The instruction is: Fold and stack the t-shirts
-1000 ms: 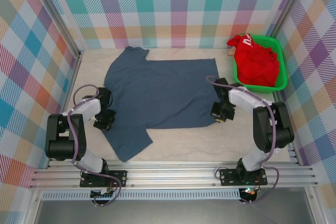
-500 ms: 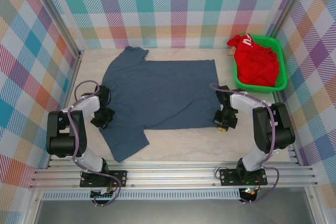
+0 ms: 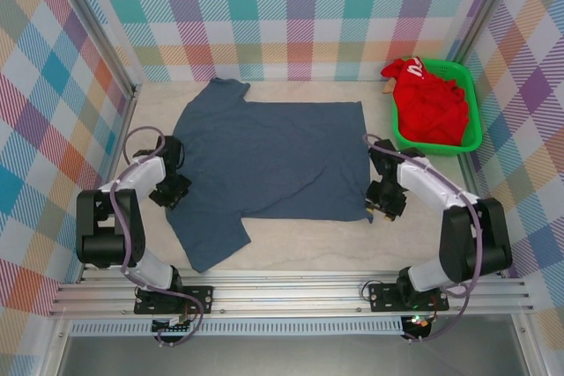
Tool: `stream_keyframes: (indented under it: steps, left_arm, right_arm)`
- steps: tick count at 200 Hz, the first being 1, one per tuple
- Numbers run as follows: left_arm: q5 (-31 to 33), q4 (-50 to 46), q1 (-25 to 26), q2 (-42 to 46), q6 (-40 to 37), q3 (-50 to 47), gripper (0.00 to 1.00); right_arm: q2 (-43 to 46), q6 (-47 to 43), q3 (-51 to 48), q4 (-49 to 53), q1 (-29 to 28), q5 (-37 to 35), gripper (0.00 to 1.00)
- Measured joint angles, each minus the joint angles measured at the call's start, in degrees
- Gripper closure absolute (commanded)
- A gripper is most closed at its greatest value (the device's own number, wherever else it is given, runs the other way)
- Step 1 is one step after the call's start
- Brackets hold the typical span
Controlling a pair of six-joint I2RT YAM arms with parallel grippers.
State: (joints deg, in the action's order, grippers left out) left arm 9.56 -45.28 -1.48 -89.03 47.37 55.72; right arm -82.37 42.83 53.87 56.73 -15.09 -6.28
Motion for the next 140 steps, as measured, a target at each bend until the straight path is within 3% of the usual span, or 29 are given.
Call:
stream_keyframes:
  steps: [21, 46, 82, 100, 140]
  left_arm:
    - [-0.1, -1.2, 0.9, 2.2, -0.1, 3.9, 0.69]
    - [-3.6, -0.1, 1.8, 1.9, 1.1, 5.2, 0.69]
    - [-6.3, 2.2, 1.5, -9.1, 1.9, 7.4, 0.72]
    - [-5.9, 2.1, 0.4, -15.0, 1.5, 8.9, 0.72]
    - [-3.5, 1.9, -5.9, -16.7, -2.9, 11.6, 0.72]
  right_arm:
    - [0.8, 0.0, 0.8, -2.1, -0.2, 0.7, 0.78]
    - [-4.6, 0.1, 3.0, -8.6, -2.5, 3.6, 0.81]
    - [-16.6, 0.7, 7.9, -15.2, -4.4, 5.7, 0.82]
    - [-21.0, 0.5, 10.2, -16.0, -4.5, 6.3, 0.78]
    - [-22.3, -0.2, 14.9, -16.9, -6.2, 8.3, 0.62]
